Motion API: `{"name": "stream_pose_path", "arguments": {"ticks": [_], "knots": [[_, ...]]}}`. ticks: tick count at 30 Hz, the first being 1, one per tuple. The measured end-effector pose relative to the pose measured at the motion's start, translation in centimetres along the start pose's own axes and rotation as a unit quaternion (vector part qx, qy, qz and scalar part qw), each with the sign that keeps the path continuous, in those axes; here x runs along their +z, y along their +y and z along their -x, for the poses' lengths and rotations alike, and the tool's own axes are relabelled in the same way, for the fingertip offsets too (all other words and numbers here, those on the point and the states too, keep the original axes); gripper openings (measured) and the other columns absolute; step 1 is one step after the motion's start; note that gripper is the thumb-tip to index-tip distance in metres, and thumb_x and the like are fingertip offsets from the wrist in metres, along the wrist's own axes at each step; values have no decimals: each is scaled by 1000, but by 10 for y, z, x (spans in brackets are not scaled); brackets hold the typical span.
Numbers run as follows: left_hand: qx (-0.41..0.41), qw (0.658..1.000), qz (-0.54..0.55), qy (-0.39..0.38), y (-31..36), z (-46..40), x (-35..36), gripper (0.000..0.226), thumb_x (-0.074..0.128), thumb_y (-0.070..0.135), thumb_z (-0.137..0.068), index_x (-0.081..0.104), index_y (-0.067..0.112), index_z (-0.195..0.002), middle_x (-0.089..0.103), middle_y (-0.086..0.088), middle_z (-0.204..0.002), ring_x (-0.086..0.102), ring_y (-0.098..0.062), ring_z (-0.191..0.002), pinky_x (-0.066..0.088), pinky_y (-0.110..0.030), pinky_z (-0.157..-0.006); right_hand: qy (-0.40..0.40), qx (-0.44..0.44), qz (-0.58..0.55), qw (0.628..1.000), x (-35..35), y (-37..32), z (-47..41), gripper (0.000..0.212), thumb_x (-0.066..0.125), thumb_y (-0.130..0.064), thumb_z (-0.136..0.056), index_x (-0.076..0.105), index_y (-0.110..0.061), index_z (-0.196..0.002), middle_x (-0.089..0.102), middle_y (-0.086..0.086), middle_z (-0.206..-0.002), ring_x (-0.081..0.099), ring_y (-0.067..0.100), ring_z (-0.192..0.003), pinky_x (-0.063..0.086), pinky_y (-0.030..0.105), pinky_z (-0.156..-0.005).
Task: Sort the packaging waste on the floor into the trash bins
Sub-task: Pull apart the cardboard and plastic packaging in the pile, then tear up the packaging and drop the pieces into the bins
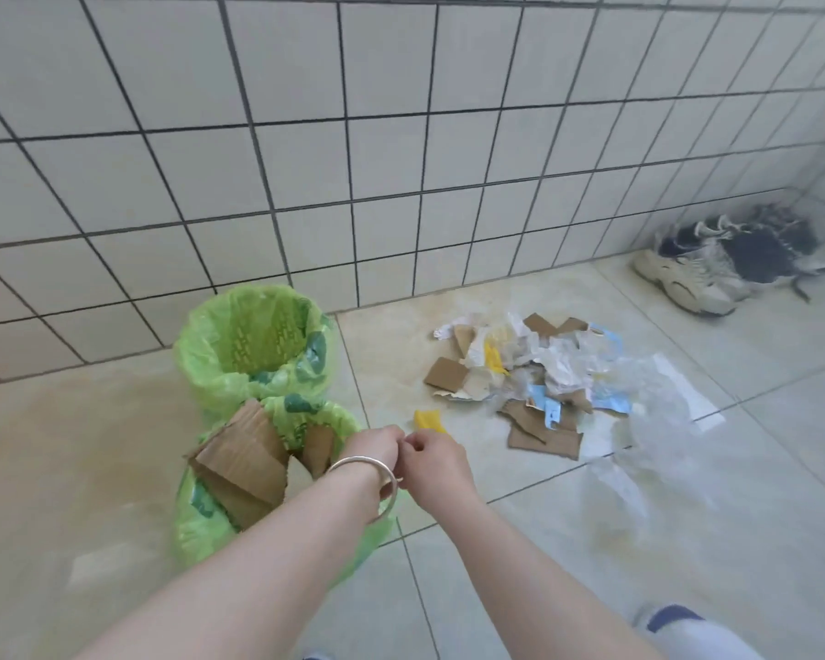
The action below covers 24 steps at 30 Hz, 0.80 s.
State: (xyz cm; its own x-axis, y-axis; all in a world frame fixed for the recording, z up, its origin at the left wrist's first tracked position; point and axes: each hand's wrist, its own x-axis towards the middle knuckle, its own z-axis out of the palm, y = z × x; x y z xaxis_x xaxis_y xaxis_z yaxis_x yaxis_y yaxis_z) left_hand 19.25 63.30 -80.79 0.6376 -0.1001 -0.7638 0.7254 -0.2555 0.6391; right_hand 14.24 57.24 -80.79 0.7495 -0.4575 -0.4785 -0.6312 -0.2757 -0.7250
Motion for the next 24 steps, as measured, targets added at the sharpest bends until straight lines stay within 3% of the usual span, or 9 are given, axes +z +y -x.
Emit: {"name": "stream_pose_path", "arguments": {"ticks": [3,7,11,18,21,24], "knots": [[18,998,-40,-41,8,26,50,19,53,10,-82,56,12,-63,62,-8,-76,57,-24,-71,40,-26,-63,36,15,-25,999,-53,20,-1,24,45,-19,-85,56,-22,-64,72,11,-93,68,30,-91,55,36,-78],[24,991,-74,-110,12,52,109,28,47,9,-88,57,16,-63,64,8,-52,57,-9,-64,38,-23,-61,87,53,-67,992,-115,48,1,26,43,-18,-83,55,-21,-60,73,11,-93,68,31,-90,54,37,-79],[17,982,-100,-160,17,53,140,24,48,18,-92,58,19,-71,62,7,-75,56,-5,-71,39,-23,-64,128,72,-68,987,-153,66,-8,22,46,-18,-84,64,-20,-72,72,9,-97,68,29,-93,54,34,-82],[46,967,-173,-181,20,-13,172,21,47,4,-91,55,20,-81,55,1,-75,50,-7,-68,34,-22,-61,135,100,-95,981,-149,98,-70,24,48,-18,-84,56,-24,-62,72,7,-87,68,27,-90,54,38,-80],[64,962,-207,-168,18,-52,182,16,47,5,-91,55,18,-93,56,-4,-88,49,-7,-66,34,-23,-58,119,117,-100,981,-144,113,-104,20,49,-17,-83,58,-23,-66,67,-1,-72,68,26,-91,53,37,-80],[62,962,-219,-148,14,-89,188,18,47,6,-91,57,17,-102,57,-6,-94,50,-7,-65,35,-22,-56,107,151,-111,976,-142,127,-135,22,47,-16,-85,57,-22,-66,65,-1,-71,68,26,-91,49,31,-69]]}}
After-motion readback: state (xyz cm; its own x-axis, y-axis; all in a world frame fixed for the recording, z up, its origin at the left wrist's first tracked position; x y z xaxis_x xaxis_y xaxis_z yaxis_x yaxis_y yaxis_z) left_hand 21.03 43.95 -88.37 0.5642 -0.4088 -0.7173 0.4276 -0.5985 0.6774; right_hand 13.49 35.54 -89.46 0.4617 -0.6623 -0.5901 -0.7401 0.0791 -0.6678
